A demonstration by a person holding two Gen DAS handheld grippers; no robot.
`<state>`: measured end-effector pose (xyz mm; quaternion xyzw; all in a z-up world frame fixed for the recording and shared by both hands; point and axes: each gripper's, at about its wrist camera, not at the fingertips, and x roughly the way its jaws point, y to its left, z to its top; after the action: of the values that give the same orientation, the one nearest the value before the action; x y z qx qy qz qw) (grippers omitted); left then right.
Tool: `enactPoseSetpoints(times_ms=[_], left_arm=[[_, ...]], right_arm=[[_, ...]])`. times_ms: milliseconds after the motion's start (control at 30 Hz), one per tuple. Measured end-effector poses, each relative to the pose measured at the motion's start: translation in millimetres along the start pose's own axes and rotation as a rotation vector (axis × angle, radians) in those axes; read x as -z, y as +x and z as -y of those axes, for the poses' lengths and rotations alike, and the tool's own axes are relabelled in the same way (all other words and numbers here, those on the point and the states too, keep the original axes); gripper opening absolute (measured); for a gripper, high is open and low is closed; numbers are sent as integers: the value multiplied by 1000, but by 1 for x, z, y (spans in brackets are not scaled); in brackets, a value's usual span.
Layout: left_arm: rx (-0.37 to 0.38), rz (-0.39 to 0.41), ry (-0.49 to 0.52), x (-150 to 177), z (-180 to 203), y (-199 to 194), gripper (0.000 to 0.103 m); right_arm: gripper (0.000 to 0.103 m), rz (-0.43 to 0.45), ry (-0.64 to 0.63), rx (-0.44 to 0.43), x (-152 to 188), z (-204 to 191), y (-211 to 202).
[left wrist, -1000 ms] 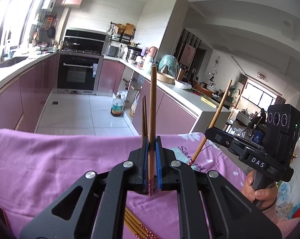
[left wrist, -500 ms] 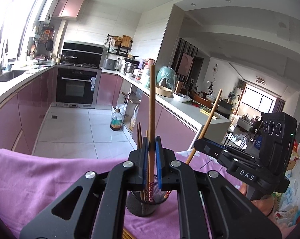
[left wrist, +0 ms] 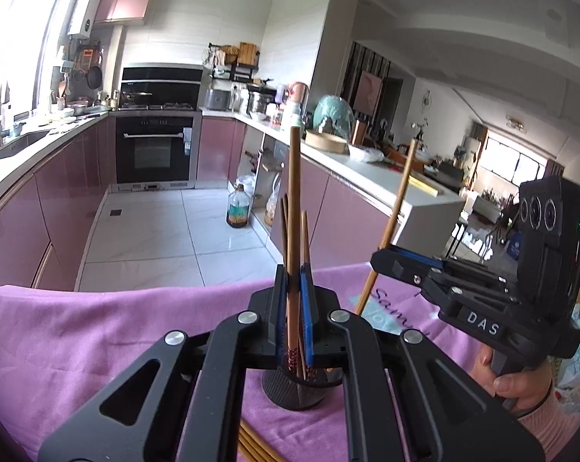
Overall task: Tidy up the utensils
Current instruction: 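Lower the chopstick into the mesh cup and open the left tool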
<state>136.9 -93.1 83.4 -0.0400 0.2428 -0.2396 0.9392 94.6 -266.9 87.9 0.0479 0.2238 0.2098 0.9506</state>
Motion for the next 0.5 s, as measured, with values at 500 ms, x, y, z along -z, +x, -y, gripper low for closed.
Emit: enactPoseSetpoints(times_ms=[500], left_arm=[[3,-151,33,11,-12,23,8]], right_arm=[[5,-126,17,3,15,5,32]])
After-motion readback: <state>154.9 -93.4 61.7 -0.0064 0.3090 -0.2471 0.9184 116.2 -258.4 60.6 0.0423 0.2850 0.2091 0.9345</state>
